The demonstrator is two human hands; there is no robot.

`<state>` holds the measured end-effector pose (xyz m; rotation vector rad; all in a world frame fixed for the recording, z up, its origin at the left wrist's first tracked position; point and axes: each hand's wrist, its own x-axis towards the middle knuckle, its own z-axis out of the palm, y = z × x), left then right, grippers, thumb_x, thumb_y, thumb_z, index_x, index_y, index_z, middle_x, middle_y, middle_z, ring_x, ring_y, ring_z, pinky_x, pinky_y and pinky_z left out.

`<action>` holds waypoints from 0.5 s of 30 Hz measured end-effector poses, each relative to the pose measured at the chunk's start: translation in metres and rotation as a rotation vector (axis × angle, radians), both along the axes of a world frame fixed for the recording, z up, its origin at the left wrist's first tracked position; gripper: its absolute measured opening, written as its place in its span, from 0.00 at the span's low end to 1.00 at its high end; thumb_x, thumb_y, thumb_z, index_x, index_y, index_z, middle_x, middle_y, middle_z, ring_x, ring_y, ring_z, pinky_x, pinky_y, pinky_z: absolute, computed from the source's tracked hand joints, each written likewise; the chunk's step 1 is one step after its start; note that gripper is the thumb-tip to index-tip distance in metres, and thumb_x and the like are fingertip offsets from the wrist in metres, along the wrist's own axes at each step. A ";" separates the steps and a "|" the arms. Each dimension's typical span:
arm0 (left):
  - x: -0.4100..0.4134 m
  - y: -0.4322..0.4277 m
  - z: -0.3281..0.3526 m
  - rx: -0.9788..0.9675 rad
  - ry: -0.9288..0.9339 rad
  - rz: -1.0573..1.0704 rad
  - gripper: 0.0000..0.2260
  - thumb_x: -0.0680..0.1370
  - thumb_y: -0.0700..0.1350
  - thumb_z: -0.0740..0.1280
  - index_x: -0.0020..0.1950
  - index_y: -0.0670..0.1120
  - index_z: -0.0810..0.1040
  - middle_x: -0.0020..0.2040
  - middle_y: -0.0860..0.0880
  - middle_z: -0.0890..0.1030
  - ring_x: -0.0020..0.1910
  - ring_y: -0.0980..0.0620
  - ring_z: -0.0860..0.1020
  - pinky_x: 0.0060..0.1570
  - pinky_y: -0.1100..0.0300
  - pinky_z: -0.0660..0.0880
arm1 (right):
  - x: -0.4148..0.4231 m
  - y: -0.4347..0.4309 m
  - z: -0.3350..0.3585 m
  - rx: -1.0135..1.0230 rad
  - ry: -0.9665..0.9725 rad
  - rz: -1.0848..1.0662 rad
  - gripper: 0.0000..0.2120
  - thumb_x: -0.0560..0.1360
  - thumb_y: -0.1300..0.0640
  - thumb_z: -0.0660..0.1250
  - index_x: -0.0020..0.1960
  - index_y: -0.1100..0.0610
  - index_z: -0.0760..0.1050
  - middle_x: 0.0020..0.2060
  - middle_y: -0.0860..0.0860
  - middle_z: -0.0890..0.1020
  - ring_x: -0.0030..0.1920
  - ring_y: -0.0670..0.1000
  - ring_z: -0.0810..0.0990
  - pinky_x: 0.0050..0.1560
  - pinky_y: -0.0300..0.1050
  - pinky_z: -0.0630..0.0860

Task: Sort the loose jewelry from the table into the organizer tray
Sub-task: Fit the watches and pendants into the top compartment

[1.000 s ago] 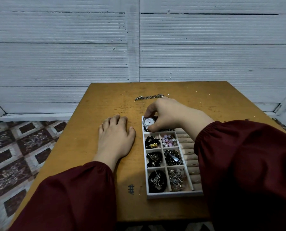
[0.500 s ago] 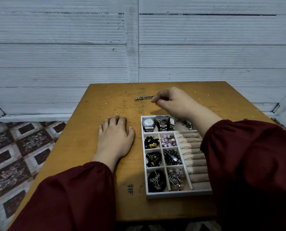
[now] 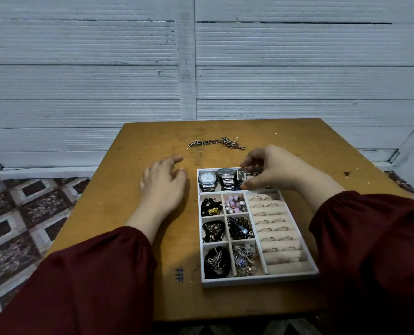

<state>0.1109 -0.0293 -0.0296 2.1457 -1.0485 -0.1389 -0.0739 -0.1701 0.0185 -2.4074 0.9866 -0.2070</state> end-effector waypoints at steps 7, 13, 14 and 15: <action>-0.028 -0.030 0.018 -0.071 -0.175 -0.230 0.15 0.79 0.50 0.60 0.66 0.56 0.73 0.69 0.52 0.69 0.70 0.50 0.60 0.70 0.49 0.53 | 0.005 -0.005 -0.002 -0.139 0.061 0.035 0.17 0.61 0.47 0.79 0.48 0.48 0.81 0.45 0.44 0.84 0.48 0.47 0.81 0.54 0.49 0.78; -0.034 -0.036 0.024 0.014 -0.238 -0.341 0.20 0.68 0.59 0.60 0.58 0.60 0.78 0.70 0.53 0.68 0.71 0.51 0.58 0.70 0.47 0.51 | 0.007 -0.007 0.000 -0.292 0.096 0.099 0.14 0.62 0.45 0.76 0.47 0.46 0.81 0.45 0.44 0.83 0.49 0.48 0.78 0.52 0.43 0.74; -0.035 -0.036 0.023 0.033 -0.241 -0.350 0.19 0.67 0.59 0.61 0.57 0.60 0.78 0.70 0.54 0.68 0.71 0.51 0.57 0.70 0.47 0.49 | 0.007 -0.007 0.001 -0.320 0.104 0.116 0.13 0.63 0.45 0.75 0.46 0.46 0.81 0.44 0.44 0.82 0.49 0.49 0.77 0.50 0.43 0.72; -0.034 -0.036 0.022 0.048 -0.247 -0.358 0.18 0.68 0.60 0.62 0.56 0.61 0.79 0.70 0.54 0.67 0.71 0.51 0.56 0.70 0.47 0.48 | 0.008 -0.007 0.002 -0.348 0.117 0.133 0.13 0.63 0.45 0.75 0.46 0.45 0.81 0.44 0.44 0.82 0.49 0.49 0.76 0.48 0.42 0.69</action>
